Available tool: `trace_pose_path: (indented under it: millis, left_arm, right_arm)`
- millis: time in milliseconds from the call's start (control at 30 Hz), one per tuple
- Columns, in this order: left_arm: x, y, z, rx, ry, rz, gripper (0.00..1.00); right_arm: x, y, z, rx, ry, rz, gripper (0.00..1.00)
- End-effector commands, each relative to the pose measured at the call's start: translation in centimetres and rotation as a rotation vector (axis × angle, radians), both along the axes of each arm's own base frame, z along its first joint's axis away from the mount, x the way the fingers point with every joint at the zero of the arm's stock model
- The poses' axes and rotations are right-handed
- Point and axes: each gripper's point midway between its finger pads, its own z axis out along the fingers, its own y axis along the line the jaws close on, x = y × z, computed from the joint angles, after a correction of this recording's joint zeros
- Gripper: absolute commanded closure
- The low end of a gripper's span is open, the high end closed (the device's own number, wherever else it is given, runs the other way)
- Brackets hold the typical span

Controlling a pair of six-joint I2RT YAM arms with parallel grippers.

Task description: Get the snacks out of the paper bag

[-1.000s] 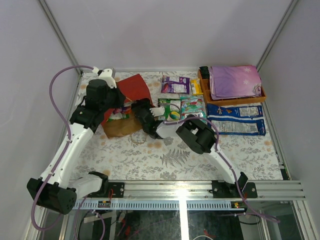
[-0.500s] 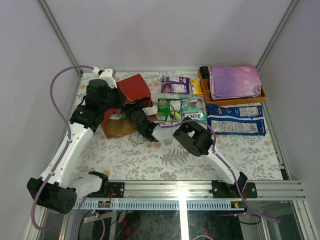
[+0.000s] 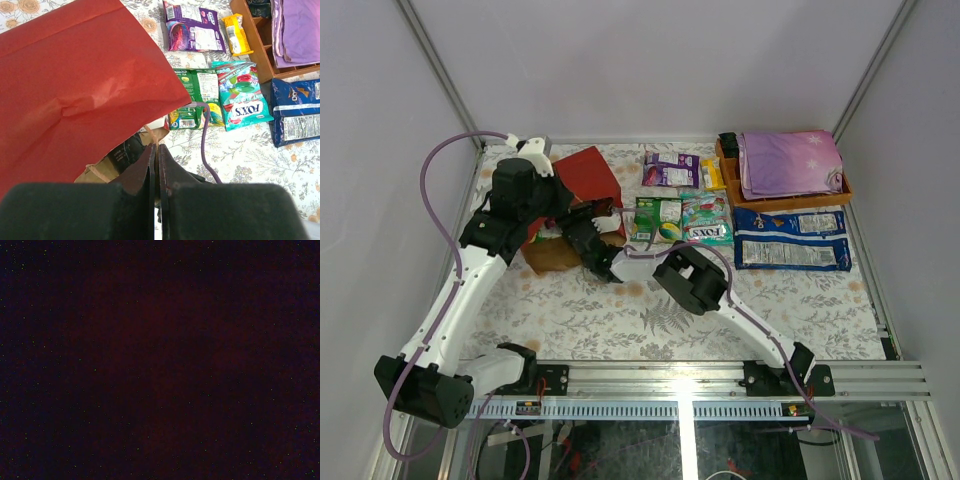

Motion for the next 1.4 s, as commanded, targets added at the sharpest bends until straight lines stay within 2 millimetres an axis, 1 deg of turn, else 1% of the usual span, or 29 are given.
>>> trace_pose_path:
  millis: [0, 33, 100, 233, 267, 300, 367, 400, 433, 467, 533, 633, 667, 733, 833, 867, 900, 967, 1000, 1033, 1067, 1133, 1200, 1267, 1367]
  left_arm:
    - [0.4, -0.4, 2.0, -0.041, -0.062, -0.015, 1.00]
    - [0.4, -0.4, 2.1, -0.041, -0.064, -0.014, 1.00]
    - [0.5, -0.4, 2.0, -0.039, -0.063, -0.011, 1.00]
    - [0.5, -0.2, 2.0, -0.032, -0.064, -0.003, 1.00]
    - [0.5, -0.1, 2.0, -0.031, -0.064, -0.001, 1.00]
    - [0.5, -0.1, 2.0, -0.030, -0.063, -0.002, 1.00]
    - [0.5, 0.1, 2.1, -0.026, -0.067, 0.007, 1.00]
    - [0.6, 0.2, 2.0, -0.022, -0.067, 0.013, 1.00]
    - [0.6, 0.4, 2.1, -0.017, -0.071, 0.021, 1.00]
    - [0.7, 0.6, 2.2, -0.014, -0.073, 0.030, 1.00]
    - [0.7, 0.9, 2.2, -0.007, -0.076, 0.047, 1.00]
    - [0.8, 1.0, 2.1, -0.007, -0.074, 0.050, 1.00]
    - [0.8, 1.0, 2.0, -0.006, -0.071, 0.052, 1.00]
    - [0.9, 1.2, 2.1, -0.002, -0.073, 0.060, 1.00]
    - [1.0, 1.6, 1.9, 0.010, -0.072, 0.082, 1.00]
    - [1.1, 1.7, 1.9, 0.013, -0.071, 0.084, 1.00]
    - [1.1, 1.7, 1.9, 0.015, -0.071, 0.084, 1.00]
    - [1.2, 1.7, 1.8, 0.019, -0.068, 0.086, 1.00]
    - [1.2, 1.8, 1.8, 0.020, -0.067, 0.089, 1.00]
    - [1.2, 1.8, 1.8, 0.023, -0.068, 0.091, 1.00]
    - [1.2, 1.9, 1.8, 0.026, -0.068, 0.094, 1.00]
    - [1.1, 2.0, 1.8, 0.029, -0.070, 0.098, 1.00]
    - [1.2, 2.1, 1.8, 0.033, -0.070, 0.103, 1.00]
    - [1.2, 2.1, 1.6, 0.035, -0.066, 0.101, 1.00]
    - [1.2, 2.1, 1.6, 0.036, -0.063, 0.098, 1.00]
  right_arm:
    - [1.0, 0.2, -0.2, 0.019, 0.013, -0.048, 0.46]
    - [1.3, 0.1, -0.4, 0.018, 0.012, -0.055, 0.49]
    - [1.9, 0.1, -0.2, 0.029, -0.008, -0.059, 0.61]
    - [2.2, 0.1, 1.5, 0.040, -0.074, -0.039, 0.97]
    - [2.1, 0.0, 2.1, 0.033, -0.087, -0.034, 1.00]
    - [1.9, -0.1, 2.7, 0.030, -0.102, -0.026, 1.00]
    - [1.3, -0.5, 4.9, 0.027, -0.155, -0.006, 1.00]
    - [0.7, -0.9, 5.1, 0.018, -0.167, 0.004, 1.00]
    - [0.3, -1.2, 6.6, 0.029, -0.193, 0.017, 1.00]
    - [-0.3, -1.6, 7.4, 0.024, -0.214, 0.036, 1.00]
    - [-2.2, -2.7, 7.5, -0.046, -0.229, 0.101, 1.00]
    - [-5.5, -3.9, 8.6, -0.155, -0.248, 0.221, 1.00]
    - [-6.8, -4.4, 9.0, -0.179, -0.257, 0.259, 1.00]
    - [-9.9, -4.9, 9.4, -0.187, -0.260, 0.390, 1.00]
    - [-14.7, -6.4, 9.8, -0.218, -0.272, 0.592, 1.00]
    - [-16.3, -7.1, 9.3, -0.242, -0.266, 0.658, 1.00]
    - [-18.0, -8.0, 9.4, -0.252, -0.272, 0.723, 1.00]
    - [-21.2, -10.2, 9.0, -0.268, -0.275, 0.829, 1.00]
    - [-22.5, -11.6, 8.9, -0.279, -0.275, 0.864, 1.00]
    - [-23.7, -13.1, 8.1, -0.300, -0.255, 0.892, 1.00]
    - [-24.5, -14.8, 8.2, -0.320, -0.247, 0.898, 1.00]
    - [-26.2, -18.1, 7.1, -0.382, -0.204, 0.918, 1.00]
    - [-27.5, -21.0, 6.7, -0.426, -0.182, 0.952, 1.00]
    - [-28.3, -23.8, 6.4, -0.472, -0.165, 0.973, 1.00]
    - [-27.8, -28.5, 5.2, -0.610, -0.098, 0.903, 1.00]
